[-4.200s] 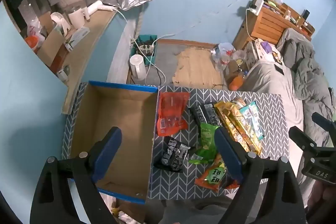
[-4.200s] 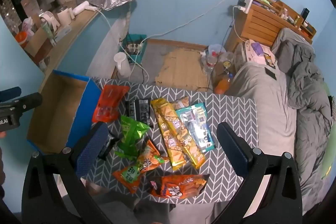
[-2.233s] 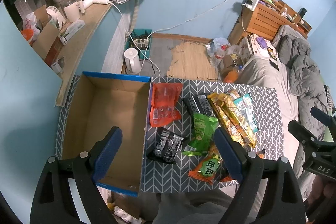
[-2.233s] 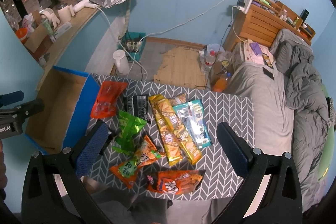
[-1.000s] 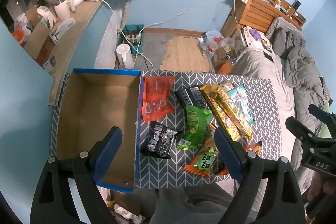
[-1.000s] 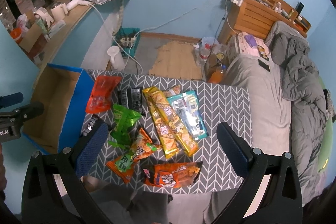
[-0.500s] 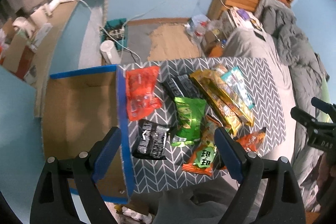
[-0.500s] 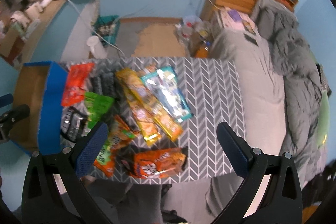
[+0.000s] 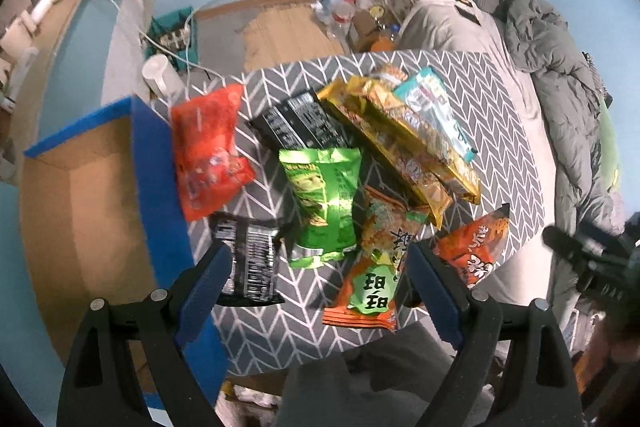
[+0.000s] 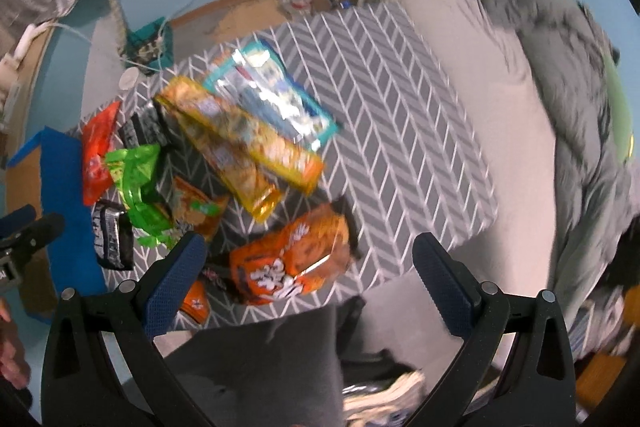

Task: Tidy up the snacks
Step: 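Grasp the green snack bag with the left gripper while the right gripper grasps the orange chip bag, then lift the green bag with the left gripper while the right gripper carries the orange bag toward the box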

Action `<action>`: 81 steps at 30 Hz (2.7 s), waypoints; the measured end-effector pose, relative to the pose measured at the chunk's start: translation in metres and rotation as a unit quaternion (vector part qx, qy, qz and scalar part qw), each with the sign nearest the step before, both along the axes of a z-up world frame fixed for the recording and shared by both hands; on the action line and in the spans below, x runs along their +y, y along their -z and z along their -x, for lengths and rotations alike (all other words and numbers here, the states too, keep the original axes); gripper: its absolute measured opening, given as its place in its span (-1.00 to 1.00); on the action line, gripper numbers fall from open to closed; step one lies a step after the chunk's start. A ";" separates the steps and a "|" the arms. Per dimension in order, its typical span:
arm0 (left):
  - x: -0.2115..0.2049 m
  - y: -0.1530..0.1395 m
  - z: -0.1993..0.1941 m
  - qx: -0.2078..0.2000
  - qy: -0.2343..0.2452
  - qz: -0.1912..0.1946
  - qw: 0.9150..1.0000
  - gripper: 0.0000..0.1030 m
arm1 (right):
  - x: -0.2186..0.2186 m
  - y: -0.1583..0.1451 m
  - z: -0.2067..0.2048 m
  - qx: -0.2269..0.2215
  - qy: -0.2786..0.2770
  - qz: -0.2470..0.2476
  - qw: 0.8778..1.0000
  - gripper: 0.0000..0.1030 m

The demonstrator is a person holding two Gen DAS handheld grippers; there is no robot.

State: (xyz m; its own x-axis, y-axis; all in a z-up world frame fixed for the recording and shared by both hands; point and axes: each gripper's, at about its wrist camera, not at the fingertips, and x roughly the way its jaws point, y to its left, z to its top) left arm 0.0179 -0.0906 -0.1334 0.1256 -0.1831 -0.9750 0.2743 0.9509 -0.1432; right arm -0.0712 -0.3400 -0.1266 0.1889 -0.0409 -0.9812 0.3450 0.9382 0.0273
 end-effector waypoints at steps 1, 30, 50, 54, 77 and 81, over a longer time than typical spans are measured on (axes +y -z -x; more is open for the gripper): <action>-0.001 0.005 0.000 0.003 0.000 0.000 1.000 0.76 | 0.000 0.007 0.003 0.006 0.011 -0.004 1.000 0.97; -0.031 0.099 -0.029 0.068 -0.041 -0.029 0.996 0.76 | -0.016 0.152 0.019 0.042 0.182 -0.143 0.972 0.36; -0.037 0.138 -0.037 0.082 -0.039 -0.070 0.993 -0.25 | -0.003 0.168 -0.033 0.066 0.052 -0.156 0.984 0.31; -0.024 0.137 -0.044 0.080 -0.031 -0.062 0.994 -0.29 | -0.001 0.177 -0.030 0.059 0.060 -0.181 0.980 0.19; -0.010 0.057 -0.007 0.035 -0.016 -0.011 0.999 -0.37 | 0.010 0.066 -0.014 0.001 -0.092 -0.102 0.991 -0.11; 0.000 0.038 -0.004 0.023 -0.017 -0.006 1.000 -0.38 | 0.014 0.044 -0.017 -0.008 -0.124 -0.099 0.987 -0.11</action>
